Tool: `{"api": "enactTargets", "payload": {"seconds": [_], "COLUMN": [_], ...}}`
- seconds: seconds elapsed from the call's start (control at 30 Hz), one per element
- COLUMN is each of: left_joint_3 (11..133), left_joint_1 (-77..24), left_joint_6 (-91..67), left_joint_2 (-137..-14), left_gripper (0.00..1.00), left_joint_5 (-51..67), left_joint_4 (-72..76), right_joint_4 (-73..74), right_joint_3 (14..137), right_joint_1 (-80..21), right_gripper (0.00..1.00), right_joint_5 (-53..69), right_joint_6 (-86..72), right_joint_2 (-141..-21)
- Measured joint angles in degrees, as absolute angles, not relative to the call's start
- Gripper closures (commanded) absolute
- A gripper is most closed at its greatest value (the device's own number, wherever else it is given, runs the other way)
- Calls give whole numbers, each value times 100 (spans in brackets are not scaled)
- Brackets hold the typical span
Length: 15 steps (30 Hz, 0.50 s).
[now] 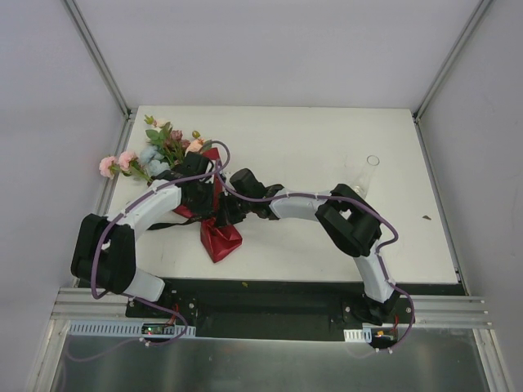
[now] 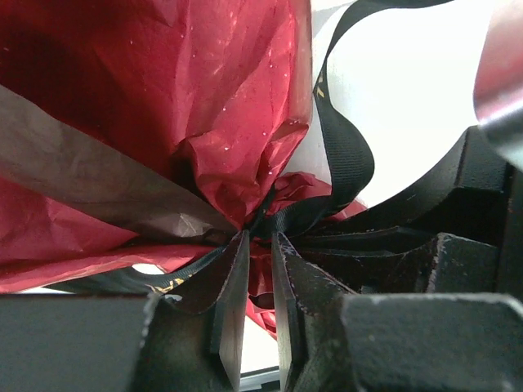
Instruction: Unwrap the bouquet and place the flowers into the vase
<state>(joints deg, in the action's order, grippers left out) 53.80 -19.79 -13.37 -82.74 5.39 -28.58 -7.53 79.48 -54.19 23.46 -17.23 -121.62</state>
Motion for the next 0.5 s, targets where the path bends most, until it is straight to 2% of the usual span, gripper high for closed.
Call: {"api": "enactTargets", "payload": {"seconds": [0.27, 0.5], "left_joint_3": [5450, 5483], "left_joint_1": [-2185, -2215], "left_joint_6": [-1273, -1225], "left_joint_2": [-8346, -8344], "left_gripper": [78, 82], "left_joint_5": [211, -110], "left_joint_4": [-2991, -3164], "right_joint_4": [-753, -775], "right_joint_3": [7937, 7902], "right_joint_1": [-5419, -5415], "right_gripper": [91, 91], "right_joint_5": [2349, 2346], "right_joint_6": [-1723, -1723], "right_joint_2": [-12164, -12162]}}
